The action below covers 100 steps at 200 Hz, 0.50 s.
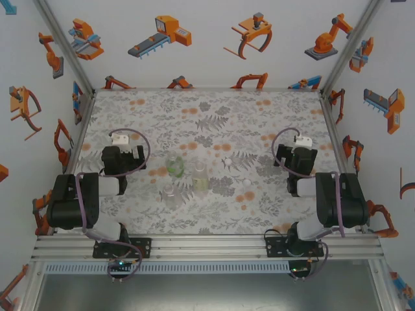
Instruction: Screw on the bottle caps
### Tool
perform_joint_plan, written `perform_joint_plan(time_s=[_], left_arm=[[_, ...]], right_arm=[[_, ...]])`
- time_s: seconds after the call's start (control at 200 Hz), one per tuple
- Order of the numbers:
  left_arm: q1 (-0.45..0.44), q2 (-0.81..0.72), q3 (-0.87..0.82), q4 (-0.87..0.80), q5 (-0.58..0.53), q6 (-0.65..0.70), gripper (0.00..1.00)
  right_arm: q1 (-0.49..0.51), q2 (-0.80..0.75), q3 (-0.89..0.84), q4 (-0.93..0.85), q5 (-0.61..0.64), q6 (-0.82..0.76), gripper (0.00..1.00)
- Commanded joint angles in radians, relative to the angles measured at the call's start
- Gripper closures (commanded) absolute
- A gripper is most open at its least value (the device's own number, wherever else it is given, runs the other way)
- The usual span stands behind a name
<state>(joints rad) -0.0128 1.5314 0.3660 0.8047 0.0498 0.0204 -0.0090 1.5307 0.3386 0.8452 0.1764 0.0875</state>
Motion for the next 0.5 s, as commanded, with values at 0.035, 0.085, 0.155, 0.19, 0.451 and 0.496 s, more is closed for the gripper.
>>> perform_joint_plan(time_s=[0.035,0.085,0.155,0.19,0.451,0.496], left_arm=[[0.010,0.007,0.028,0.048,0.024,-0.029,0.03],[0.010,0.007,0.029,0.048,0.025,-0.029,0.03],[0.011,0.007,0.030,0.045,0.025,-0.032,0.03],[0.011,0.006,0.031,0.044,0.024,-0.031,0.03],[0.013,0.007,0.031,0.044,0.025,-0.032,0.03],[0.013,0.007,0.031,0.044,0.027,-0.033,0.03]], right_arm=[[0.010,0.009,0.028,0.058,0.019,-0.016,0.01],[0.010,0.009,0.028,0.057,0.019,-0.015,0.01],[0.010,0.009,0.028,0.058,0.020,-0.014,0.01],[0.010,0.009,0.028,0.058,0.019,-0.014,0.01],[0.010,0.009,0.028,0.058,0.019,-0.015,0.01],[0.009,0.009,0.028,0.058,0.019,-0.015,0.01]])
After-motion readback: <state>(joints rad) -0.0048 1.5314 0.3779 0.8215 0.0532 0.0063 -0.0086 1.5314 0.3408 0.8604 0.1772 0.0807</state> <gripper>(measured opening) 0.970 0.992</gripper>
